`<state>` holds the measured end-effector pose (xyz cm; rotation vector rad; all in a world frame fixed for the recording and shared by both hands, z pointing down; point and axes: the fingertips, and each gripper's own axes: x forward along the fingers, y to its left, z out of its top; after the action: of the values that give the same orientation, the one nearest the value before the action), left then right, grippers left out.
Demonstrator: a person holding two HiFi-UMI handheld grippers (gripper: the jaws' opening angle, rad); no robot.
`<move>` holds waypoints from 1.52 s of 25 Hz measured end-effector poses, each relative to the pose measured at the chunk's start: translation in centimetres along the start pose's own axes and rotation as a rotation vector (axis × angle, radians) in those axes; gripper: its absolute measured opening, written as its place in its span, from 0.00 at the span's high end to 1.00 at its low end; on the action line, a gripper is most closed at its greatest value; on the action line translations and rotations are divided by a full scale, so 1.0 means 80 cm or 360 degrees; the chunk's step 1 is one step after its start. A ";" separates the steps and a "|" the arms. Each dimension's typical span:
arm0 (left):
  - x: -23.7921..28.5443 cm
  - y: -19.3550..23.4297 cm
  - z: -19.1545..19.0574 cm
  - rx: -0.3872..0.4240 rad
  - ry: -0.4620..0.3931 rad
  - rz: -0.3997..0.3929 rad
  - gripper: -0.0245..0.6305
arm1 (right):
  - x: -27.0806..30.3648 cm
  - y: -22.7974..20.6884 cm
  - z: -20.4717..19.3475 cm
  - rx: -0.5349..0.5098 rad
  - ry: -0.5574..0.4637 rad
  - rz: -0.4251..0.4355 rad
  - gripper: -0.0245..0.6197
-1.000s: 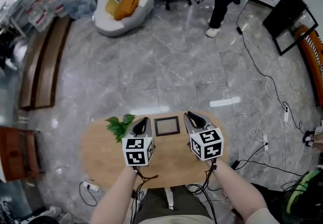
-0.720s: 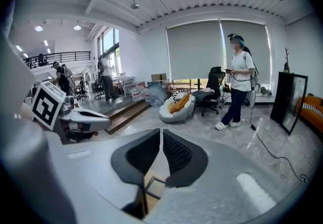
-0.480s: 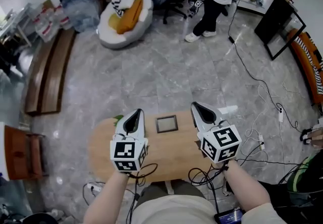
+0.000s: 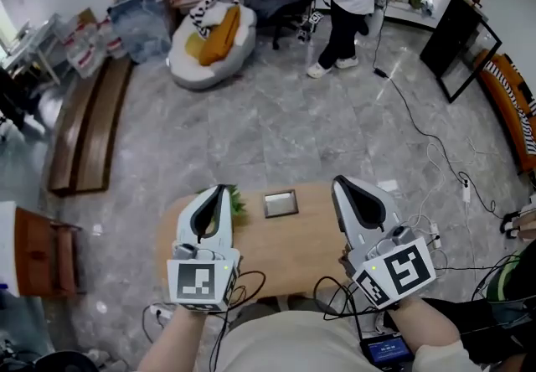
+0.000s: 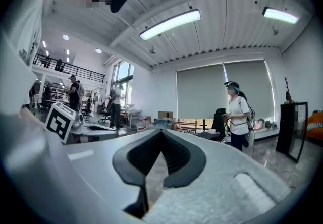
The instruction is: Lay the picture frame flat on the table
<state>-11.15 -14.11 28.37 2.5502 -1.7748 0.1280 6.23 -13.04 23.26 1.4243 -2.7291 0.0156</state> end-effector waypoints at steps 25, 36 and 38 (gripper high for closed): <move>-0.068 -0.036 0.062 0.0215 -0.0182 0.0034 0.93 | -0.061 0.026 0.054 -0.0149 -0.0103 0.0032 0.96; -0.062 -0.043 0.062 0.0291 -0.0175 0.0007 0.93 | -0.056 0.023 0.049 -0.0142 -0.0092 0.0030 0.96; -0.061 -0.044 0.062 0.0290 -0.0173 0.0004 0.93 | -0.056 0.023 0.048 -0.0140 -0.0089 0.0029 0.96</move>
<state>-9.27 -8.64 23.06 2.7291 -1.8857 0.1614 7.11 -8.44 19.18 1.3978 -2.7494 -0.1436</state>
